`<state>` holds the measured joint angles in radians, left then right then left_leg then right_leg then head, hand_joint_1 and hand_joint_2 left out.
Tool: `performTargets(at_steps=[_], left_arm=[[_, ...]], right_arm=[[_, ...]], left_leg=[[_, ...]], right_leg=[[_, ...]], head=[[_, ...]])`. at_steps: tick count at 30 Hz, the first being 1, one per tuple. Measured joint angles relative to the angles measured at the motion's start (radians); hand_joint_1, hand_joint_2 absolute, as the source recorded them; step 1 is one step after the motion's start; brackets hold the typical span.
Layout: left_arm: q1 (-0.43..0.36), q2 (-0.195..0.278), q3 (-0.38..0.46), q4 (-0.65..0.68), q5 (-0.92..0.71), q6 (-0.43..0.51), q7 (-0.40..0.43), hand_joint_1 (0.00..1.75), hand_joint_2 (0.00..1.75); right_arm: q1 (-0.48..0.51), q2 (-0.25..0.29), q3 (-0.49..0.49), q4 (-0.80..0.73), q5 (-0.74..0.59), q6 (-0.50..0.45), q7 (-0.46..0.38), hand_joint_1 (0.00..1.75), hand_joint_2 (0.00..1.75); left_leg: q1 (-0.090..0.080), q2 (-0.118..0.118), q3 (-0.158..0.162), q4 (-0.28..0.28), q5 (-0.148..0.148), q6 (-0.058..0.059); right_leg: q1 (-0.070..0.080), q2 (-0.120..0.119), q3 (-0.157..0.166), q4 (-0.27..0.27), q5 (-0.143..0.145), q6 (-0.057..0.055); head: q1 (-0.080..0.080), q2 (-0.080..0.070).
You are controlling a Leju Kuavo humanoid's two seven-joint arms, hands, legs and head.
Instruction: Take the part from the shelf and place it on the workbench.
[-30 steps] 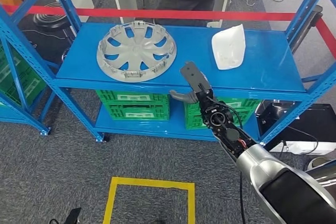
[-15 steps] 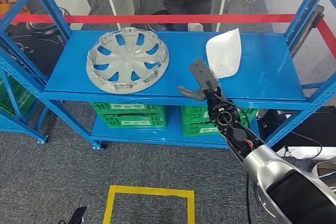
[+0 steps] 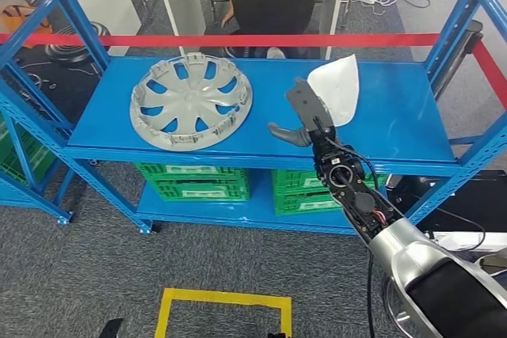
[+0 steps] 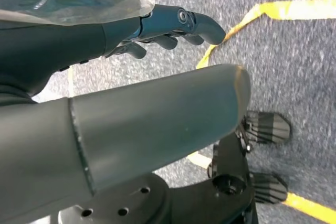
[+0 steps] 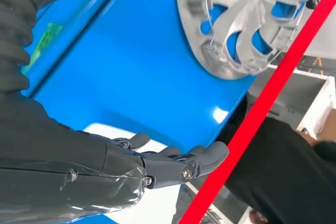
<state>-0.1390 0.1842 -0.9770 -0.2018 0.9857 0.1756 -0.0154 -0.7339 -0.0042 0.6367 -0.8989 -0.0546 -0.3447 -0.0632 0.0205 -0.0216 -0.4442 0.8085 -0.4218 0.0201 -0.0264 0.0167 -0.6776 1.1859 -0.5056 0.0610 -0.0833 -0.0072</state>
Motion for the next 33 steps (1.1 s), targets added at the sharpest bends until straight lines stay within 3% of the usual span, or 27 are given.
performTargets(at_steps=[2, 3, 4, 5, 7, 8, 10, 11, 13, 14, 15, 16, 17, 19, 20, 21, 22, 23, 25, 26, 28, 29, 30, 31, 33], left_arm=[[0.005, -0.002, 0.0, 0.0, 0.001, 0.0, 0.0, 0.0, 0.0], [0.007, 0.002, 0.0, 0.002, 0.002, 0.001, 0.0, 0.0, 0.0], [0.007, 0.003, 0.0, 0.003, 0.002, 0.002, 0.0, 0.0, 0.0], [0.007, 0.005, 0.0, 0.004, 0.003, 0.003, 0.0, 0.0, 0.0], [0.002, 0.005, 0.0, 0.006, 0.003, 0.003, 0.0, 0.0, 0.0], [-0.002, 0.004, 0.0, 0.006, 0.003, 0.004, 0.0, 0.0, 0.0], [-0.008, 0.001, -0.001, 0.006, 0.001, 0.005, -0.001, 0.0, 0.0], [-0.011, 0.0, -0.001, 0.006, 0.001, 0.007, -0.002, 0.0, 0.0], [-0.015, -0.003, -0.001, 0.006, 0.003, 0.009, -0.001, 0.0, 0.0], [-0.015, -0.005, -0.001, 0.006, 0.003, 0.01, -0.001, 0.0, 0.0], [-0.015, -0.006, -0.001, 0.006, 0.004, 0.01, 0.0, 0.0, 0.0], [-0.015, -0.006, -0.001, 0.006, 0.005, 0.011, 0.001, 0.0, 0.0], [-0.014, -0.004, -0.001, 0.007, 0.006, 0.011, 0.002, 0.0, 0.0], [-0.01, 0.009, -0.001, 0.011, 0.006, 0.012, 0.004, 0.0, 0.0], [-0.009, 0.018, -0.001, 0.014, 0.007, 0.012, 0.004, 0.0, 0.0], [-0.008, 0.026, -0.001, 0.017, 0.008, 0.012, 0.004, 0.0, 0.0], [-0.008, 0.028, -0.001, 0.019, 0.008, 0.012, 0.005, 0.0, 0.0], [-0.008, 0.03, -0.001, 0.021, 0.009, 0.012, 0.004, 0.0, 0.0], [-0.009, 0.025, -0.001, 0.021, 0.01, 0.012, 0.003, 0.0, 0.0], [-0.009, 0.022, -0.001, 0.021, 0.011, 0.012, 0.002, 0.0, 0.0], [-0.009, 0.013, -0.001, 0.021, 0.012, 0.011, 0.001, 0.0, 0.0], [-0.008, 0.007, -0.001, 0.021, 0.013, 0.011, 0.001, 0.0, 0.0], [-0.006, 0.003, -0.001, 0.021, 0.013, 0.011, 0.001, 0.0, 0.0], [-0.005, 0.0, -0.001, 0.021, 0.014, 0.011, 0.001, 0.0, 0.0], [-0.002, -0.002, -0.001, 0.021, 0.015, 0.011, 0.002, 0.0, 0.0]], right_arm=[[0.0, -0.001, -0.001, -0.002, 0.001, 0.0, -0.001, 0.0, 1.75], [0.002, -0.005, -0.002, -0.002, 0.002, 0.0, -0.002, 0.0, 1.75], [0.003, -0.008, -0.003, -0.002, 0.002, 0.0, -0.002, 0.0, 1.75], [0.008, -0.01, -0.004, -0.002, 0.004, 0.0, -0.002, 0.0, 1.75], [0.014, -0.013, -0.007, -0.008, 0.007, 0.0, -0.002, 0.0, 1.75], [0.016, -0.014, -0.01, -0.012, 0.01, -0.001, -0.002, 0.0, 1.75], [0.014, -0.018, -0.017, -0.018, 0.014, -0.003, -0.004, 0.0, 1.75], [0.019, -0.02, -0.018, -0.019, 0.015, -0.003, -0.004, 0.0, 1.75], [0.044, -0.026, -0.019, -0.017, 0.016, -0.001, 0.0, 0.0, 1.75], [0.059, -0.03, -0.019, -0.016, 0.017, 0.0, 0.002, 0.0, 1.75], [0.071, -0.032, -0.019, -0.016, 0.018, 0.0, 0.004, 0.0, 1.75], [0.08, -0.033, -0.019, -0.015, 0.019, 0.0, 0.005, 0.0, 1.75], [0.086, -0.035, -0.019, -0.014, 0.019, 0.0, 0.006, 0.0, 1.75], [0.105, -0.039, -0.019, -0.011, 0.022, 0.001, 0.008, 0.0, 1.75], [0.118, -0.041, -0.018, -0.01, 0.025, 0.002, 0.011, 0.0, 1.75], [0.127, -0.042, -0.017, -0.01, 0.028, 0.003, 0.013, 0.0, 1.75], [0.128, -0.043, -0.016, -0.01, 0.032, 0.004, 0.015, 0.0, 1.75], [0.121, -0.043, -0.017, -0.013, 0.035, 0.004, 0.017, 0.0, 1.75], [0.091, -0.043, -0.019, -0.021, 0.044, 0.0, 0.017, 0.0, 1.75], [0.079, -0.043, -0.02, -0.024, 0.051, -0.004, 0.018, 0.0, 1.75], [0.066, -0.043, -0.019, -0.029, 0.068, -0.009, 0.024, 0.0, 1.75], [0.065, -0.043, -0.018, -0.032, 0.076, -0.011, 0.027, 0.0, 1.75], [0.064, -0.043, -0.018, -0.036, 0.084, -0.013, 0.03, 0.0, 1.75], [0.062, -0.043, -0.018, -0.04, 0.091, -0.015, 0.032, 0.0, 1.75], [0.053, -0.043, -0.018, -0.049, 0.107, -0.02, 0.037, 0.0, 1.75]], left_leg=[[0.026, -0.007, 0.015, 0.022, -0.021, -0.033], [0.035, -0.011, 0.017, 0.039, -0.034, -0.051], [0.042, -0.015, 0.008, 0.062, -0.049, -0.068], [0.046, -0.018, -0.006, 0.085, -0.062, -0.08], [0.047, -0.017, -0.028, 0.108, -0.083, -0.097], [0.048, -0.013, -0.034, 0.118, -0.085, -0.102], [0.051, 0.009, -0.074, 0.199, -0.069, -0.117], [0.051, 0.022, -0.117, 0.275, -0.063, -0.122], [0.046, 0.04, -0.216, 0.407, -0.09, -0.128], [0.039, 0.043, -0.256, 0.432, -0.107, -0.123], [0.028, 0.045, -0.281, 0.42, -0.11, -0.109], [0.012, 0.045, -0.289, 0.371, -0.087, -0.087], [-0.011, 0.043, -0.283, 0.294, -0.037, -0.056], [-0.069, 0.019, -0.239, 0.104, 0.112, 0.016], [-0.09, 0.006, -0.215, 0.037, 0.166, 0.041], [-0.104, -0.005, -0.197, 0.001, 0.196, 0.054], [-0.106, -0.009, -0.184, -0.01, 0.197, 0.055], [-0.097, -0.005, -0.177, -0.007, 0.189, 0.053], [-0.085, 0.0, -0.16, -0.016, 0.175, 0.049], [-0.081, 0.0, -0.151, -0.023, 0.17, 0.047], [-0.077, 0.0, -0.142, -0.021, 0.16, 0.044], [-0.074, -0.001, -0.142, -0.015, 0.155, 0.042], [-0.07, -0.001, -0.142, -0.008, 0.149, 0.039], [-0.066, -0.002, -0.142, 0.003, 0.142, 0.035], [-0.06, -0.003, -0.148, 0.032, 0.127, 0.025]], right_leg=[[-0.033, -0.004, 0.034, -0.104, 0.078, 0.049], [-0.042, -0.001, 0.047, -0.155, 0.103, 0.073], [-0.047, 0.005, 0.058, -0.19, 0.108, 0.079], [-0.047, 0.013, 0.054, -0.194, 0.102, 0.071], [-0.041, 0.016, 0.033, -0.163, 0.076, 0.023], [-0.041, 0.018, 0.025, -0.15, 0.074, 0.007], [-0.039, 0.024, 0.036, -0.153, 0.061, -0.007], [-0.037, 0.027, 0.051, -0.163, 0.058, -0.01], [-0.03, 0.025, 0.087, -0.19, 0.055, -0.012], [-0.027, 0.023, 0.107, -0.205, 0.053, -0.013], [-0.024, 0.023, 0.128, -0.221, 0.051, -0.013], [-0.022, 0.024, 0.148, -0.239, 0.05, -0.013], [-0.019, 0.026, 0.169, -0.257, 0.049, -0.013], [-0.016, 0.032, 0.209, -0.293, 0.046, -0.011], [-0.011, 0.035, 0.227, -0.307, 0.042, -0.009], [-0.006, 0.038, 0.242, -0.318, 0.035, -0.007], [0.003, 0.041, 0.253, -0.325, 0.027, -0.007], [0.01, 0.041, 0.261, -0.326, 0.015, -0.008], [0.019, 0.019, 0.262, -0.287, -0.032, -0.009], [0.022, 0.006, 0.246, -0.233, -0.071, -0.008], [0.024, -0.009, 0.182, -0.081, -0.15, -0.008], [0.024, -0.01, 0.151, -0.021, -0.167, -0.006], [0.023, -0.009, 0.134, 0.002, -0.159, -0.002], [0.021, -0.009, 0.134, -0.018, -0.125, 0.007], [0.009, -0.009, 0.169, -0.143, -0.029, 0.032]], head=[[0.0, 0.0], [0.002, 0.0], [0.006, 0.0], [0.004, 0.0], [-0.006, 0.0], [-0.015, 0.0], [-0.027, 0.0], [-0.031, 0.0], [-0.034, 0.0], [-0.035, 0.0], [-0.035, 0.0], [-0.035, 0.0], [-0.036, 0.0], [-0.036, 0.0], [-0.037, 0.0], [-0.037, 0.0], [-0.037, 0.0], [-0.037, 0.0], [-0.035, 0.0], [-0.033, 0.0], [-0.03, 0.0], [-0.03, 0.0], [-0.029, 0.0], [-0.029, 0.0], [-0.029, 0.0]])
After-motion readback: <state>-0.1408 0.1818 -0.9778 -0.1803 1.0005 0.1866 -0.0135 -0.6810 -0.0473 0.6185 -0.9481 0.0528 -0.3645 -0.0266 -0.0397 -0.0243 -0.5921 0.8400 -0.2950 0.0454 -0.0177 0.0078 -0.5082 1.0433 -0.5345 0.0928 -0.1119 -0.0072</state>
